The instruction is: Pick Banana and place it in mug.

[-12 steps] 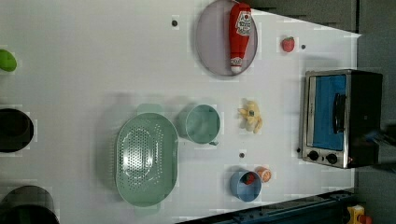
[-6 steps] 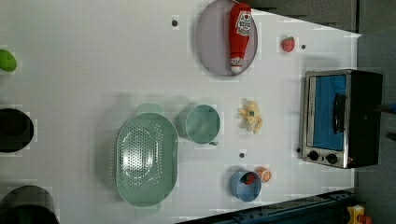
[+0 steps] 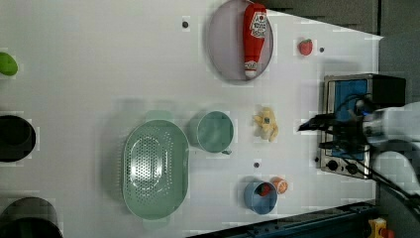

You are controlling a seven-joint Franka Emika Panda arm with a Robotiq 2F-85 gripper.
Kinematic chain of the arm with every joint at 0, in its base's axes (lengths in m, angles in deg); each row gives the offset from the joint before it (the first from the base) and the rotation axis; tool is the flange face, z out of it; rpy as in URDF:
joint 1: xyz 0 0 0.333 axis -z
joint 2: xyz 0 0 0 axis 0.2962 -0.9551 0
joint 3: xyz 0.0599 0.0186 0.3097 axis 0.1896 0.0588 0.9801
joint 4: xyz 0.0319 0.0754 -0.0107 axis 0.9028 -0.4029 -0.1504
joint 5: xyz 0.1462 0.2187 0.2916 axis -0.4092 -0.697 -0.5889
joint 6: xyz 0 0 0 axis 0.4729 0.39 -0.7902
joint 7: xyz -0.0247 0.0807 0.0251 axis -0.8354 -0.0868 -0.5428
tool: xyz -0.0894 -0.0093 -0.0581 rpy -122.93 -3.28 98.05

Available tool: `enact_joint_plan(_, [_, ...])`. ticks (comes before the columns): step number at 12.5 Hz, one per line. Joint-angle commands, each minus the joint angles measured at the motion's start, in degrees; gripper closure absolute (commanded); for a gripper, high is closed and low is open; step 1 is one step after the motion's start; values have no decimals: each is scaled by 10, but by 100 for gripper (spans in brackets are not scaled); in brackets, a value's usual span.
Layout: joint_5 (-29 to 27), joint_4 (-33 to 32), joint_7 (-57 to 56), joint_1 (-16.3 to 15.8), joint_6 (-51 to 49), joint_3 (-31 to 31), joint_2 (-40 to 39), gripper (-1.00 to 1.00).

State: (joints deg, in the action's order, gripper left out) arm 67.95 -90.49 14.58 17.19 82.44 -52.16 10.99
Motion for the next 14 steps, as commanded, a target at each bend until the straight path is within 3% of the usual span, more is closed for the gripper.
enact_joint_plan(1, [0, 5, -133, 0, 100, -6, -20, -100])
enact_joint_plan(6, [-5, -13, -137, -1, 207, 6, -144, -100])
enact_joint_plan(12, [-5, -14, -135, -1, 278, 14, -217, -95])
enact_joint_plan(13, [-5, -14, -135, 0, 288, 14, -220, -74])
enact_joint_plan(14, [-5, -13, -135, 0, 307, 14, -220, -32])
